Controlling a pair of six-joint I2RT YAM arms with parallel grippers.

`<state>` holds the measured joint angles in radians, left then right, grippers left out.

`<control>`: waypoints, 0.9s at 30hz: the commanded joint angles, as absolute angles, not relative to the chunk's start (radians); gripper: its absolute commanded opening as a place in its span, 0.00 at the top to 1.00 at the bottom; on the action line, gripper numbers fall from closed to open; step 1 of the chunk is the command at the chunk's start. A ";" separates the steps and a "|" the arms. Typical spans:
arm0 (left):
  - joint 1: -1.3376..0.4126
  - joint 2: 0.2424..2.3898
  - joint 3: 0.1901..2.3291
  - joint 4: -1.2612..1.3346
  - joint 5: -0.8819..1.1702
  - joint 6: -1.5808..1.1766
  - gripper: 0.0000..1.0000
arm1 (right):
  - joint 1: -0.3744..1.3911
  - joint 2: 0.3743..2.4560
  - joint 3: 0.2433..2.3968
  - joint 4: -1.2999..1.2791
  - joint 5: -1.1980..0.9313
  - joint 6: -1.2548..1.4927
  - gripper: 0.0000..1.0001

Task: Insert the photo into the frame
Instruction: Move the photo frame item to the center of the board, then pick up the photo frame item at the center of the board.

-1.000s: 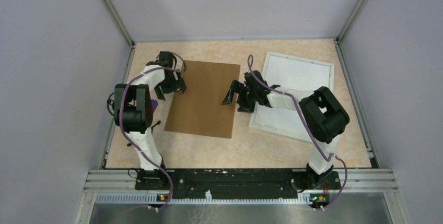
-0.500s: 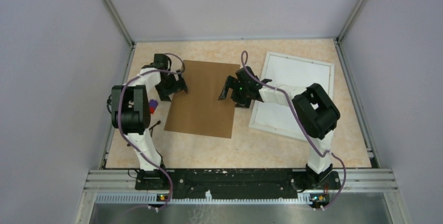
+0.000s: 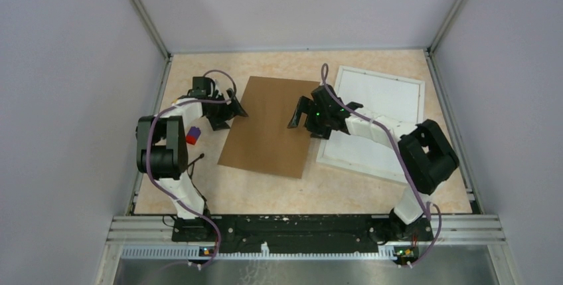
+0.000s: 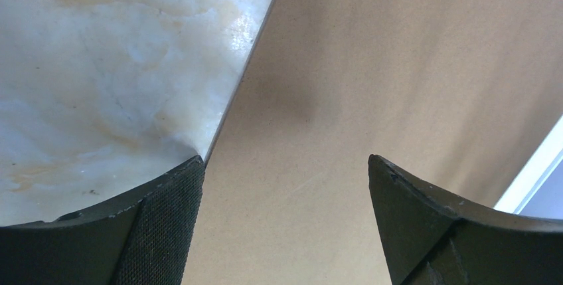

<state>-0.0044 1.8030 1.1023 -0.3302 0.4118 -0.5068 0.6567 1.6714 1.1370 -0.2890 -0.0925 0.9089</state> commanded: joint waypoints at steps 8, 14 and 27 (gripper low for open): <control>-0.201 1.856 0.994 -0.337 0.663 -0.674 0.04 | 0.659 1.477 1.032 -0.251 -0.041 0.993 0.01; -0.288 1.874 0.973 -0.283 0.648 -0.723 0.04 | 0.576 1.402 0.902 -0.264 -0.049 0.914 0.01; -0.296 1.900 0.914 -0.231 0.658 -0.720 0.04 | 0.352 1.316 0.814 -0.336 -0.201 0.692 0.01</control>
